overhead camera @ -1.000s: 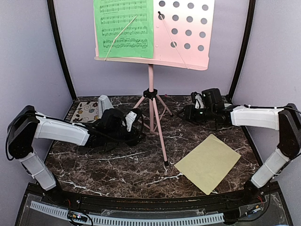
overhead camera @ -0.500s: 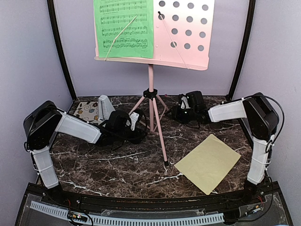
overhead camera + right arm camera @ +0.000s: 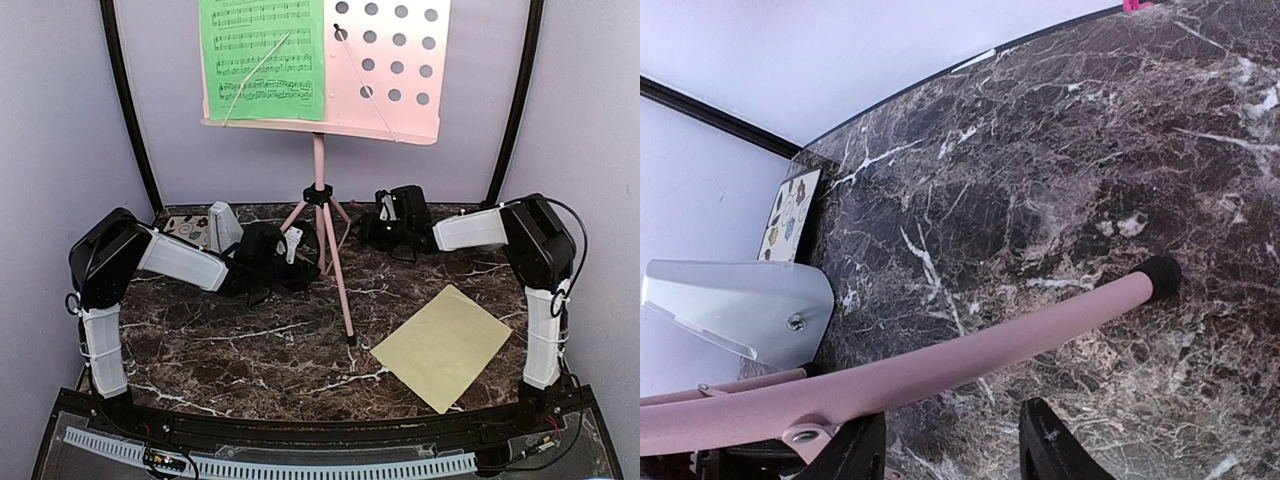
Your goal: Set up the instrument practice props
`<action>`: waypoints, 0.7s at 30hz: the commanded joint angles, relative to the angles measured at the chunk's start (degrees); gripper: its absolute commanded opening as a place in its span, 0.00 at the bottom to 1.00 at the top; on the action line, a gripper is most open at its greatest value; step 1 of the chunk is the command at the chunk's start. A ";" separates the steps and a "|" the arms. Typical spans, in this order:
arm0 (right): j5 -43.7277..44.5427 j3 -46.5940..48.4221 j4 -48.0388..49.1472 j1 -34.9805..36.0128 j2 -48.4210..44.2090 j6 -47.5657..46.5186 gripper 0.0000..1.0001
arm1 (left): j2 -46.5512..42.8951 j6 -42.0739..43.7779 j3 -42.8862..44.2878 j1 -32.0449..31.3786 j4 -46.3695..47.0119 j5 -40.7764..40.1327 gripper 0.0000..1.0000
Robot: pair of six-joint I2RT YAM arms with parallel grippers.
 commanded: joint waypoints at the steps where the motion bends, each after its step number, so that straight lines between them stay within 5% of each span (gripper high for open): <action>1: 0.71 3.15 4.05 -1.50 0.65 -0.14 0.47 | 0.89 0.61 3.92 1.50 -0.30 0.11 0.47; 5: -0.31 2.93 3.26 -2.76 -0.20 -0.76 0.48 | 0.03 1.81 3.99 1.54 -0.06 1.34 0.50; 12: -1.29 -4.17 -1.28 -3.62 -9.92 -3.66 0.52 | -9.52 2.21 -5.80 1.48 6.21 2.01 0.72; 21: 1.73 -23.39 -22.28 -10.56 -33.86 -2.37 0.58 | -27.88 11.18 -18.89 -6.05 1.16 1.84 0.83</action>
